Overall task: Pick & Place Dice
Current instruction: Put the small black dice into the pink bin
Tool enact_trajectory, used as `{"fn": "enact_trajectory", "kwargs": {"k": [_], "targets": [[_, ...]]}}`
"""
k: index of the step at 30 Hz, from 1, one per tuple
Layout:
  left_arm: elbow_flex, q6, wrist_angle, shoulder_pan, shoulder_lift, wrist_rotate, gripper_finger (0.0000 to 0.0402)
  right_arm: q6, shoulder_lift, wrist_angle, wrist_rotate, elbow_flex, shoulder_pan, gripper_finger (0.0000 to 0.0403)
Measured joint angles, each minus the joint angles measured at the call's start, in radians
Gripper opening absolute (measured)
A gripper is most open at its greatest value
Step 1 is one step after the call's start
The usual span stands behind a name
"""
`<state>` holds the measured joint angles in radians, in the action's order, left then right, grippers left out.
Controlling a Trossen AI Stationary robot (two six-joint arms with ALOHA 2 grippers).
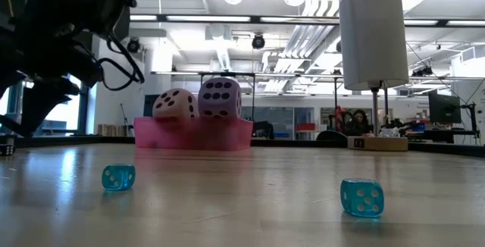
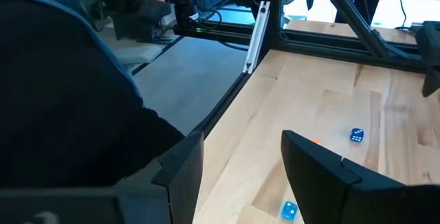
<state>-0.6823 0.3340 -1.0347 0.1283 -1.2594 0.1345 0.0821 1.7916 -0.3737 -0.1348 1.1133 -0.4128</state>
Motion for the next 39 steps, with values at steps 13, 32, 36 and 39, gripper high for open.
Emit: {"fn": "enact_trajectory", "kwargs": {"k": [13,32,36,39], "targets": [[0.063,0.164,0.063,-0.004,0.0,-0.062,0.0397,-0.005,0.0,0.002,0.0,0.0,0.0,0.0188],[0.148,0.198,0.134,-0.01,0.002,-0.055,0.0397,-0.007,0.0,0.003,0.001,0.0,0.001,0.0188],[0.149,0.211,0.136,-0.006,0.004,-0.055,0.0397,-0.008,0.0,0.003,0.001,0.0,0.001,0.0188],[0.15,0.236,0.139,0.005,0.006,-0.058,0.0397,-0.008,0.0,0.004,0.001,0.0,0.001,0.0188]]}}
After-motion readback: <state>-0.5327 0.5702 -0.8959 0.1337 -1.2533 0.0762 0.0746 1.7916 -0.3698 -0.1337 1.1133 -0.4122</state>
